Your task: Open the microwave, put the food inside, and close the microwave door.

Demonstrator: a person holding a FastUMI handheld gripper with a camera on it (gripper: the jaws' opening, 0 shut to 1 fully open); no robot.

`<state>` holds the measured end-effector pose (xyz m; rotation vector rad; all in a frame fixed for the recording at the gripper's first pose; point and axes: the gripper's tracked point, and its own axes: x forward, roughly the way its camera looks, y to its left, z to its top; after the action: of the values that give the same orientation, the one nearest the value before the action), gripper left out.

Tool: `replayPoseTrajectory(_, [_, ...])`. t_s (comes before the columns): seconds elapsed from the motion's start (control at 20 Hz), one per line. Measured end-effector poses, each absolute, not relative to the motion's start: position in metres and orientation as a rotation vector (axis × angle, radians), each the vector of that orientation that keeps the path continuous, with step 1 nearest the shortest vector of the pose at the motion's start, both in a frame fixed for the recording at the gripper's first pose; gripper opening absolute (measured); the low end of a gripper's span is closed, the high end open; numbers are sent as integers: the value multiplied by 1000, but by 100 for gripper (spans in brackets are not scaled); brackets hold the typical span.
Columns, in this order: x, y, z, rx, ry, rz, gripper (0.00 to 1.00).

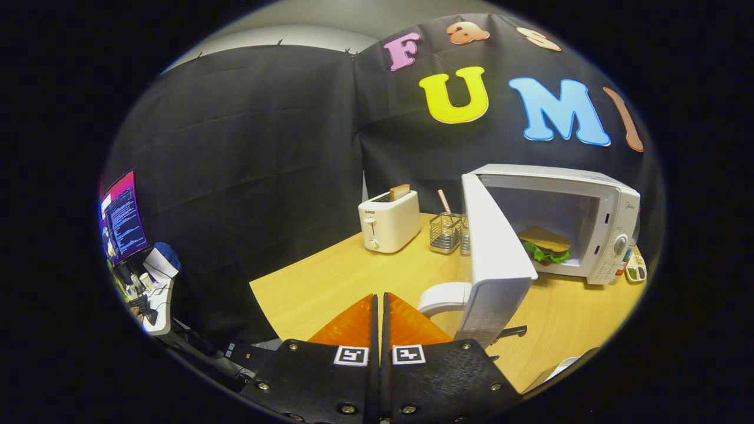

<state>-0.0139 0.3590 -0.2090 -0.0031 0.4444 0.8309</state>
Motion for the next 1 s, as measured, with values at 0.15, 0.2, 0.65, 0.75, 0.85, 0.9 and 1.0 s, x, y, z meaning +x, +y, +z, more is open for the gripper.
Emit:
replayPoseTrajectory(0.15, [6, 337, -209, 14, 450, 780, 1])
replayPoseTrajectory(0.2, [13, 330, -209, 18, 452, 762, 1])
replayPoseTrajectory(0.65, [63, 282, -208, 52, 452, 655, 1])
replayPoseTrajectory(0.75, [76, 270, -210, 42, 453, 630, 1])
replayPoseTrajectory(0.85, [90, 257, -211, 42, 453, 604, 1])
replayPoseTrajectory(0.9, [97, 252, -212, 47, 452, 589, 1])
replayPoseTrajectory(1.0, [110, 239, -212, 54, 450, 560, 1])
